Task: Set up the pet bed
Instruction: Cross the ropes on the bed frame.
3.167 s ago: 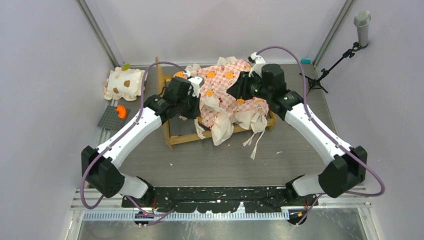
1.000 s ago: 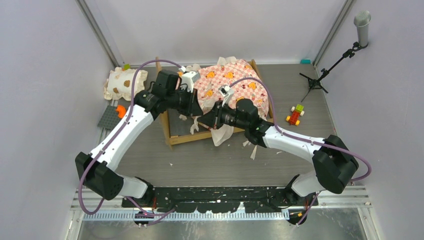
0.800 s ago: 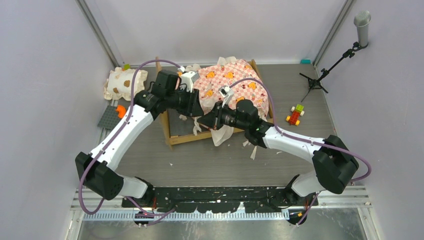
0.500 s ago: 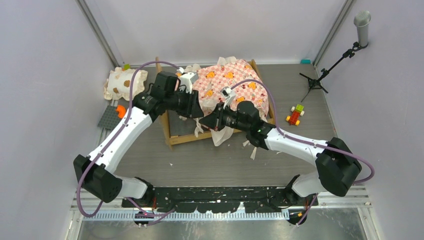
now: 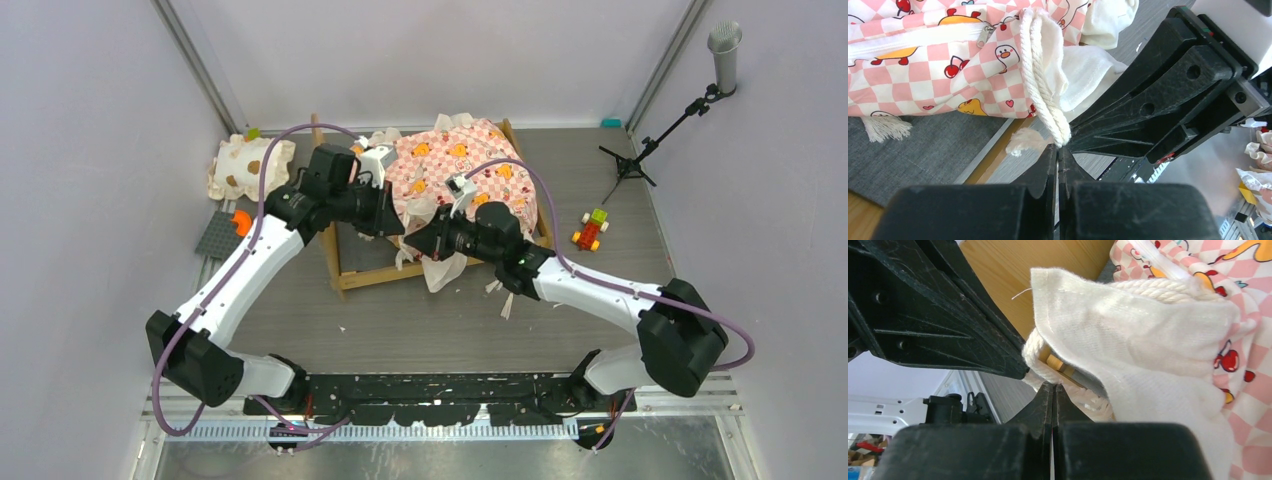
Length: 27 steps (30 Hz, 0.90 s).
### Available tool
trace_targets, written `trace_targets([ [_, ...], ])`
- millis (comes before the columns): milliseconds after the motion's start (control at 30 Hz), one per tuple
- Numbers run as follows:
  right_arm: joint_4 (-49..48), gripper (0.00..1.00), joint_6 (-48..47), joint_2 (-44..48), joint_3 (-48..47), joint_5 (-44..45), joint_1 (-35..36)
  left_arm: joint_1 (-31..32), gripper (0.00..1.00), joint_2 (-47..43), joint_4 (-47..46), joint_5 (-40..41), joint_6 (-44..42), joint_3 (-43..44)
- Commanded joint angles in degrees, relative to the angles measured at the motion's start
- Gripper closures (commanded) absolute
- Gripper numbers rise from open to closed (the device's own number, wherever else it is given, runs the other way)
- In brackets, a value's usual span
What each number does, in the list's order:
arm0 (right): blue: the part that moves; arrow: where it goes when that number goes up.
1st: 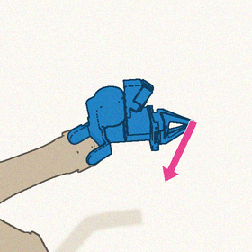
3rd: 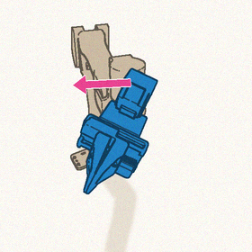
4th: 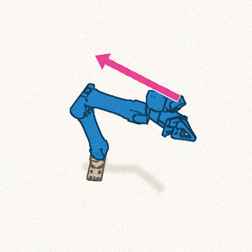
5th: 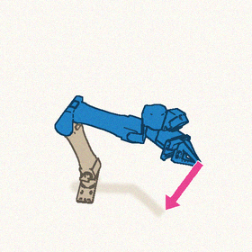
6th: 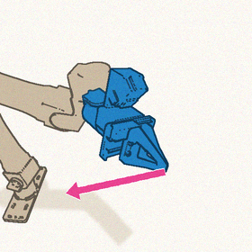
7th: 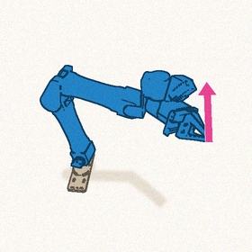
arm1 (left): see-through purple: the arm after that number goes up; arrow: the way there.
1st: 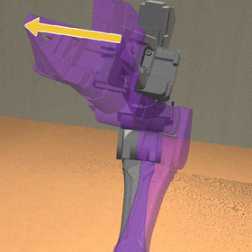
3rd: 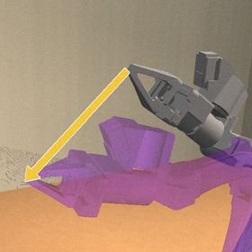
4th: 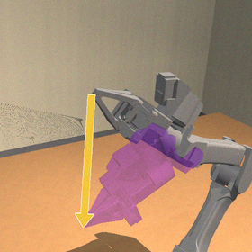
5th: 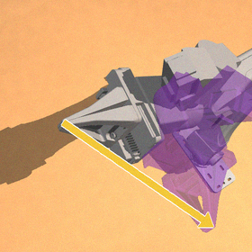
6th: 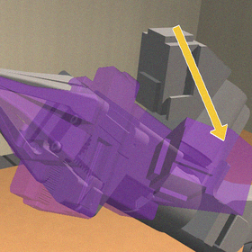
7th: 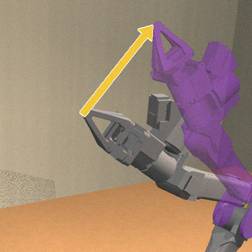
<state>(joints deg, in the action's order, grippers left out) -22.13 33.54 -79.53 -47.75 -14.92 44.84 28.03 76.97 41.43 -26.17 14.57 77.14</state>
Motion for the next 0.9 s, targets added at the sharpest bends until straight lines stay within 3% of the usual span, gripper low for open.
trace_targets([
  [0, 1.3, 0.99, -2.7, 3.27, -0.33, 3.67, 0.02, -0.34, 1.0, -1.87, 1.16, 1.21, -1.87, 0.32],
  [467, 7.11, 0.99, -5.22, 4.73, -0.86, 10.09, 0.07, -0.43, 1.0, -0.03, 10.73, 12.81, -8.06, 6.66],
  [867, 11.03, 0.99, -7.02, 7.43, 0.36, 12.55, 0.01, -0.43, 1.0, 0.15, 13.31, 18.68, -10.58, 8.08],
])
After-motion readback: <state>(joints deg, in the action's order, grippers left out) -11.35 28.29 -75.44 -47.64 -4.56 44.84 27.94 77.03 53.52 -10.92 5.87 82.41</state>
